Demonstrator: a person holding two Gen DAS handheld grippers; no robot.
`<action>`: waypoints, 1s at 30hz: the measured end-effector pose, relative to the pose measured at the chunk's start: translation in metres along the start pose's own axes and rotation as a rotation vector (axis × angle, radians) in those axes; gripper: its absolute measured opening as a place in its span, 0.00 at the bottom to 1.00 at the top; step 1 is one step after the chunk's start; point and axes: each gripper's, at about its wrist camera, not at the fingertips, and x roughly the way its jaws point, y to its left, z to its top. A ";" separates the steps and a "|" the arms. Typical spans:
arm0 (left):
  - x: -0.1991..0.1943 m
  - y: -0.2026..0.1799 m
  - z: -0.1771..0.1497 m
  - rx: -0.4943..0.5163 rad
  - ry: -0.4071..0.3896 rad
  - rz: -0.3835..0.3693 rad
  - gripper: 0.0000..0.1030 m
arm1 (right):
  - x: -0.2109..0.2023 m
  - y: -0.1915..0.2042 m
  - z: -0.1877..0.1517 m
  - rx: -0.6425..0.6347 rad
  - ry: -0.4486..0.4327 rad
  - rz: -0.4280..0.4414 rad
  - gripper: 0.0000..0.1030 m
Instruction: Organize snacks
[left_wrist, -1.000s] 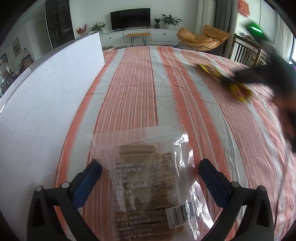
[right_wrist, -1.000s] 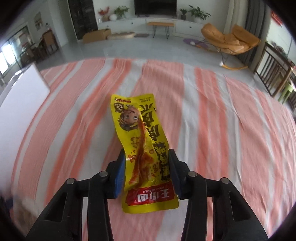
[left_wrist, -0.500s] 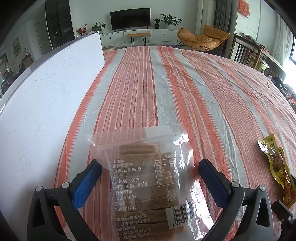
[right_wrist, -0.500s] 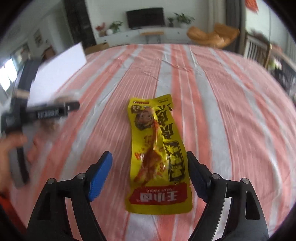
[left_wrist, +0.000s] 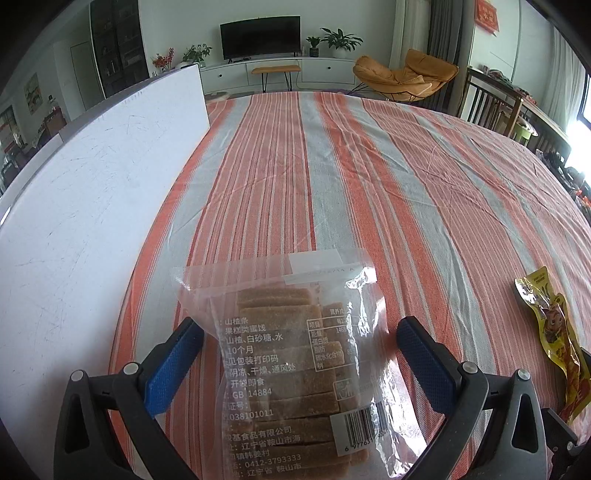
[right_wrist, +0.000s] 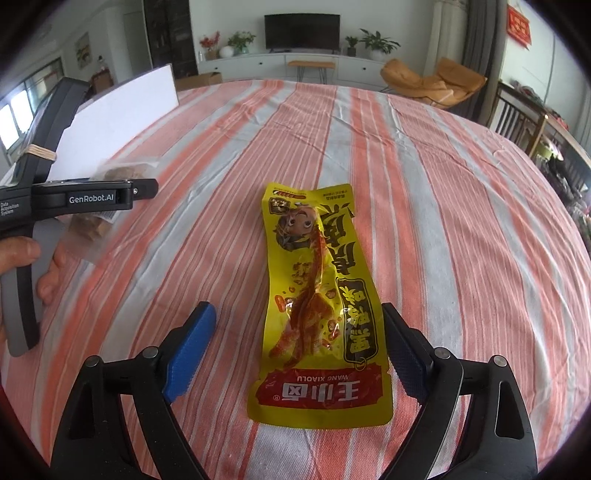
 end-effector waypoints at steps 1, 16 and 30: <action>0.000 0.000 0.000 0.000 0.000 0.000 1.00 | -0.001 0.001 0.000 0.000 0.000 0.000 0.88; 0.000 0.000 0.000 0.000 -0.001 0.000 1.00 | 0.000 0.001 0.000 -0.001 0.000 -0.001 0.88; 0.000 0.000 0.000 -0.001 0.000 0.000 1.00 | 0.000 0.001 0.001 -0.001 0.000 -0.001 0.88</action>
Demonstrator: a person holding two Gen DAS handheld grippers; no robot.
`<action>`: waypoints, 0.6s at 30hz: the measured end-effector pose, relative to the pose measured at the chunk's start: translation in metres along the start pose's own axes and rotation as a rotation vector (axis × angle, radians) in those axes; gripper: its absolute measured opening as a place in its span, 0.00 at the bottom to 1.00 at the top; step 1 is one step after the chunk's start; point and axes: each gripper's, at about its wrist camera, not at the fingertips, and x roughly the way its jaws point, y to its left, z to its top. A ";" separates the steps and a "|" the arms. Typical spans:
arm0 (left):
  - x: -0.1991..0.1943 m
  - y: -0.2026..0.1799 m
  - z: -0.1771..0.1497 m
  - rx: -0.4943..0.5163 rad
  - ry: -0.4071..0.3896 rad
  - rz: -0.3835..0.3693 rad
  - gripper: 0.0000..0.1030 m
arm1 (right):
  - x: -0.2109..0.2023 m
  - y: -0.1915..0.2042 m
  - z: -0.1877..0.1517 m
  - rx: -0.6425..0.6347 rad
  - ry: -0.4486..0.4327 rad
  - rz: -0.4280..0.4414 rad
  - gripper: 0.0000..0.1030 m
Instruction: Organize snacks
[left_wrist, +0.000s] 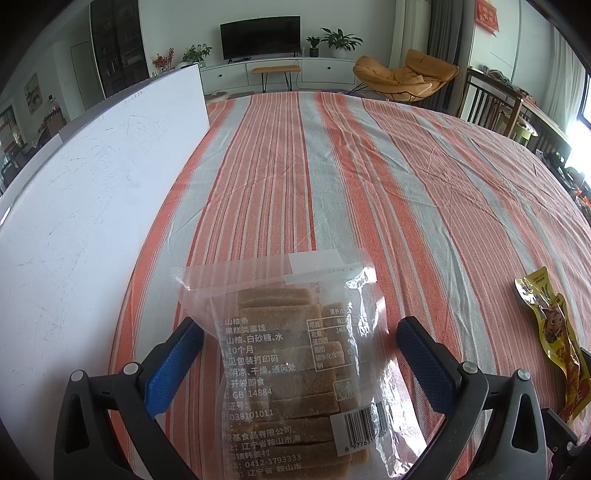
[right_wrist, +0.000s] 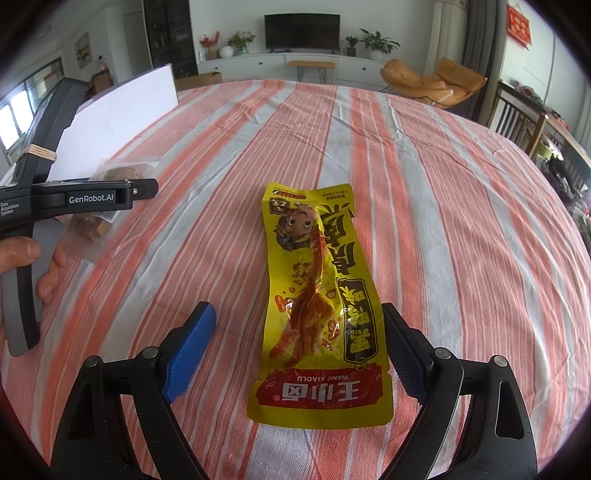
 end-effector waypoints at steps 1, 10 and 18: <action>0.000 0.000 0.000 0.000 0.000 0.000 1.00 | 0.001 0.000 0.000 0.000 0.000 0.000 0.88; 0.000 0.000 0.000 0.000 0.000 0.000 1.00 | 0.000 0.000 0.000 0.000 0.000 -0.001 0.88; 0.000 0.000 0.000 0.000 0.000 0.000 1.00 | 0.001 0.000 0.001 0.000 0.000 -0.001 0.88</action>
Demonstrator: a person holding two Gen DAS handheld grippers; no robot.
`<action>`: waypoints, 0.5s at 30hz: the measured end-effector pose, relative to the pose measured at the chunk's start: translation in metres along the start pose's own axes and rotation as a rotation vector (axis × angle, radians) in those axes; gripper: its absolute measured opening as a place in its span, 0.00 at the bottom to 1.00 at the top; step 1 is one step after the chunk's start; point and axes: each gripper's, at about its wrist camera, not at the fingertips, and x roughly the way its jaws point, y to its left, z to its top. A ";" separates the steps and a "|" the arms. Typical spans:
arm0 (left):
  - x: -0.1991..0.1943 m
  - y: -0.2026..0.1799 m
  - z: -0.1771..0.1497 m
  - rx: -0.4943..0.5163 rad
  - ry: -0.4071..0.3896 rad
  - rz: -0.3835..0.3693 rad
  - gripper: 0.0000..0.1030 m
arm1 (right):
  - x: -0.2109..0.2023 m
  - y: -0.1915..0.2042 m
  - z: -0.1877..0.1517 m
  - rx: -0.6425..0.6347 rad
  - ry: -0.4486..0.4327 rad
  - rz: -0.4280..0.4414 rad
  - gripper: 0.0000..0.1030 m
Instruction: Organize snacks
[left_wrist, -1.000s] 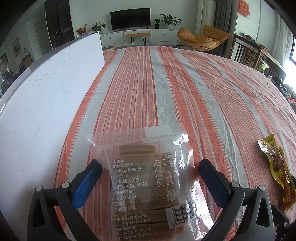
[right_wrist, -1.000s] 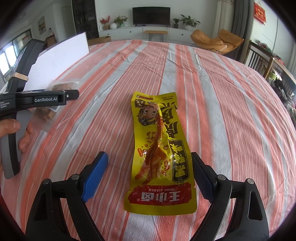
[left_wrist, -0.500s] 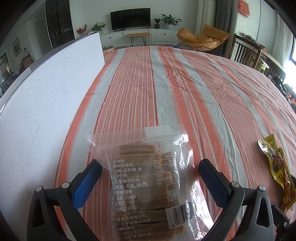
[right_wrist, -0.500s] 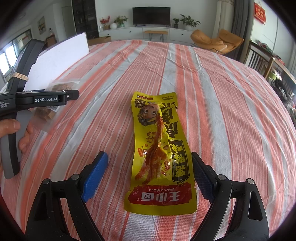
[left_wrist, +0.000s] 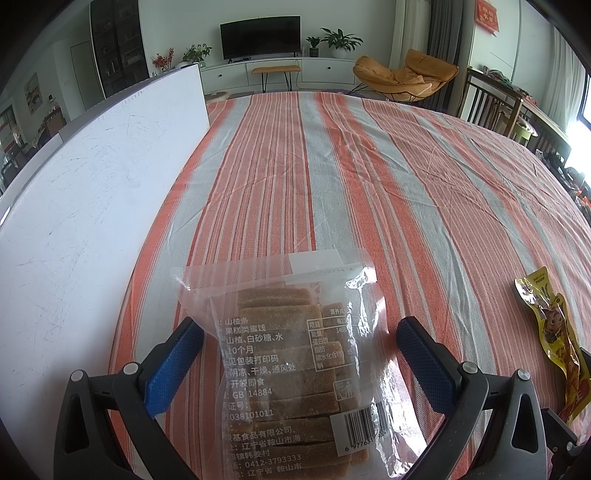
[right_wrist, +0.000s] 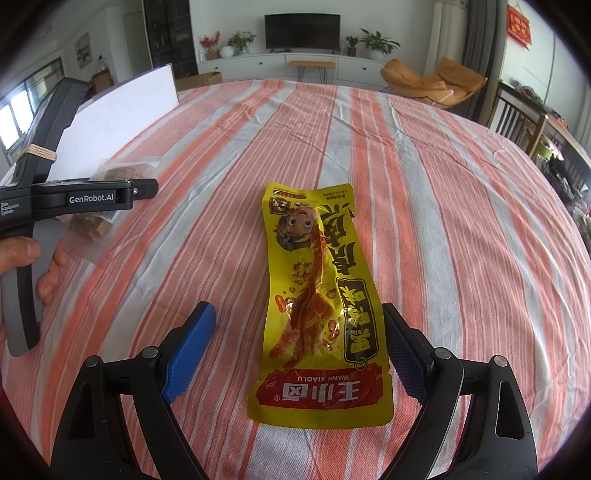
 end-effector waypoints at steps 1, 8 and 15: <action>0.000 0.000 0.000 0.000 0.000 0.000 1.00 | -0.001 0.001 -0.001 0.000 0.000 0.000 0.88; 0.000 0.000 0.000 0.000 0.000 0.000 1.00 | -0.002 0.001 -0.001 0.000 0.000 0.000 0.88; 0.000 0.000 0.000 0.000 0.000 -0.001 1.00 | -0.001 0.001 0.000 0.000 0.000 0.000 0.88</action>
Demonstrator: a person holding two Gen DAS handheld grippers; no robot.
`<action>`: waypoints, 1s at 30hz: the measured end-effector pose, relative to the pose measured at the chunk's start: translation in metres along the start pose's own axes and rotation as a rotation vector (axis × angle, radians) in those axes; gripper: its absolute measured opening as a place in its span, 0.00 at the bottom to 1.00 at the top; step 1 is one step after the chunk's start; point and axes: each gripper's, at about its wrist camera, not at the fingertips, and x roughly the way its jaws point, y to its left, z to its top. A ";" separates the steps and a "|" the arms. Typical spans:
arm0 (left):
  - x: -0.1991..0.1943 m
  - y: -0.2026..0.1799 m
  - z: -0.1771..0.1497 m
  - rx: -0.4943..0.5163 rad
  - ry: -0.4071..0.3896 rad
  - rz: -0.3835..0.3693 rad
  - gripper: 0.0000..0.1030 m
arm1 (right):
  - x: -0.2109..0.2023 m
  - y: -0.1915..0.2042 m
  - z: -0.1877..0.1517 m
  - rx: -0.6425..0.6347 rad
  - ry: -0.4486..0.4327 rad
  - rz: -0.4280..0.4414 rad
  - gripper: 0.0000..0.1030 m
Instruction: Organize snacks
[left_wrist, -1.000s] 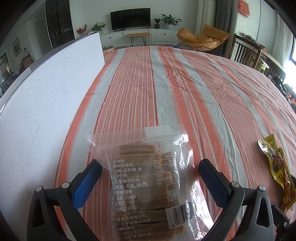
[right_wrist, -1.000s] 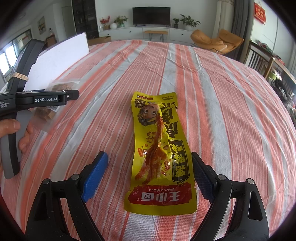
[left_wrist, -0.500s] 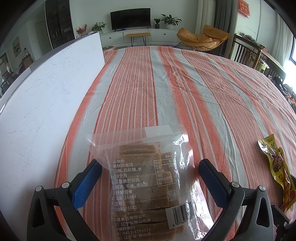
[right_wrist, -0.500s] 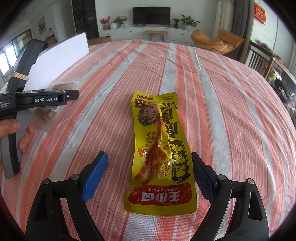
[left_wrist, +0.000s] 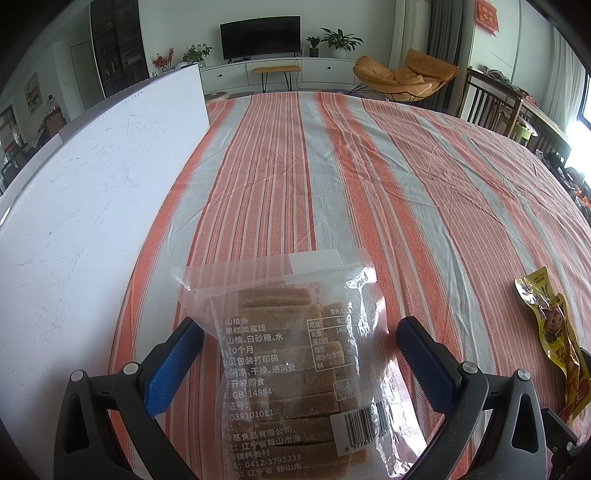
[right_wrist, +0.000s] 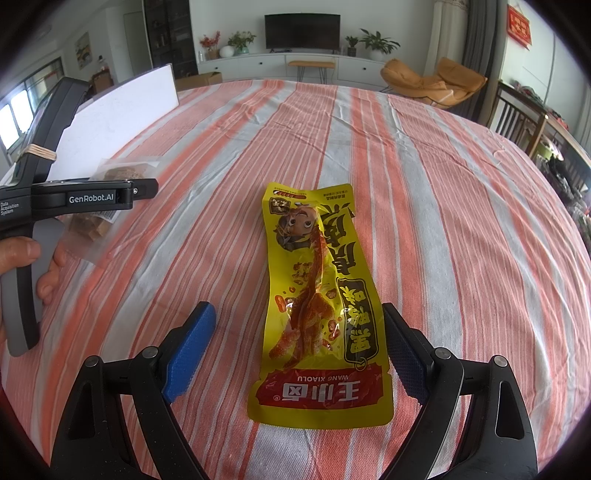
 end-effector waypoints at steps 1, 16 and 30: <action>0.000 0.000 0.000 0.001 0.003 -0.003 1.00 | 0.001 -0.001 0.000 0.003 0.000 0.001 0.88; -0.039 -0.001 -0.008 0.077 0.148 -0.164 0.46 | -0.016 -0.025 0.042 0.086 0.246 0.148 0.42; -0.195 0.121 0.009 -0.225 -0.111 -0.343 0.46 | -0.119 0.043 0.109 0.271 -0.024 0.560 0.43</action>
